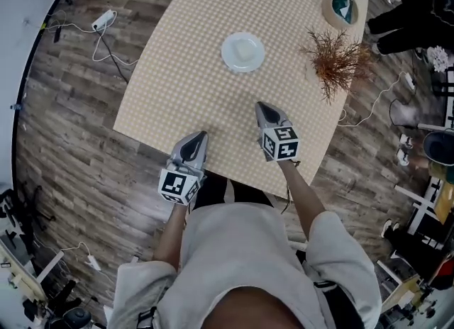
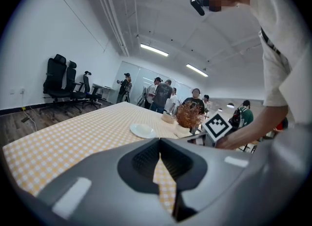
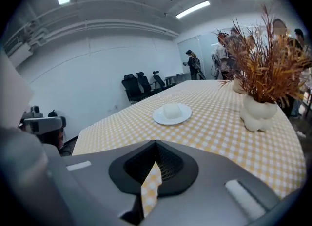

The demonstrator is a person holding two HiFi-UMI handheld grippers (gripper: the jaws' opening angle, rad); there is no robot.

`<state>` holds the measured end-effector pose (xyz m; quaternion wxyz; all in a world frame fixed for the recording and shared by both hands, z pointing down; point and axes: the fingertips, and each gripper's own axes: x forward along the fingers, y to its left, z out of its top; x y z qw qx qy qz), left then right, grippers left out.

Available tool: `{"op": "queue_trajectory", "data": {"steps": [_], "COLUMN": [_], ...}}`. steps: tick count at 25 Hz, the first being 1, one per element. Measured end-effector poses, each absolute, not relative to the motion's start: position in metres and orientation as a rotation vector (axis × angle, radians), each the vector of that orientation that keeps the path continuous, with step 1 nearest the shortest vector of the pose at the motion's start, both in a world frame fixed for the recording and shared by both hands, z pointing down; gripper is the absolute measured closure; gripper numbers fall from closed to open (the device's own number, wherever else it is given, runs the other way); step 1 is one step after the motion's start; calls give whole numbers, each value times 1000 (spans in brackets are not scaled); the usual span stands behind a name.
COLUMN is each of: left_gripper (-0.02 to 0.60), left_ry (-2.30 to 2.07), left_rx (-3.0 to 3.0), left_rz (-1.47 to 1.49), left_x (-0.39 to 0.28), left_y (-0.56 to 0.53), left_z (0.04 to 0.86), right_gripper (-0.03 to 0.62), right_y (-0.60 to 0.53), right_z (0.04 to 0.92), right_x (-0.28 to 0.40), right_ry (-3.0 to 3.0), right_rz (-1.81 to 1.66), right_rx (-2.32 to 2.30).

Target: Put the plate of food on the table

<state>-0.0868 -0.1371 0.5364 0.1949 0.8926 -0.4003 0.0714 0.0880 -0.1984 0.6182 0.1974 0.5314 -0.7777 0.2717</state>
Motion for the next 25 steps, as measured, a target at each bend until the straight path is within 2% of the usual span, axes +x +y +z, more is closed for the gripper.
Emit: {"op": "queue_trajectory", "data": {"steps": [12,25], "left_gripper": [571,572], "left_ry": [-943,-985], "left_rx": [2656,2696], "left_rz": [219,217], "left_x": [-57,-32], "left_y": [-100,-23], "left_z": [508,484], "right_gripper": [595,595], "right_y": [-95,-3], "right_z": [550,519], "right_x": [69,66], "right_ry": [-2230,-2346], "right_rz": [483,491], "right_rx": [1562,1598]}}
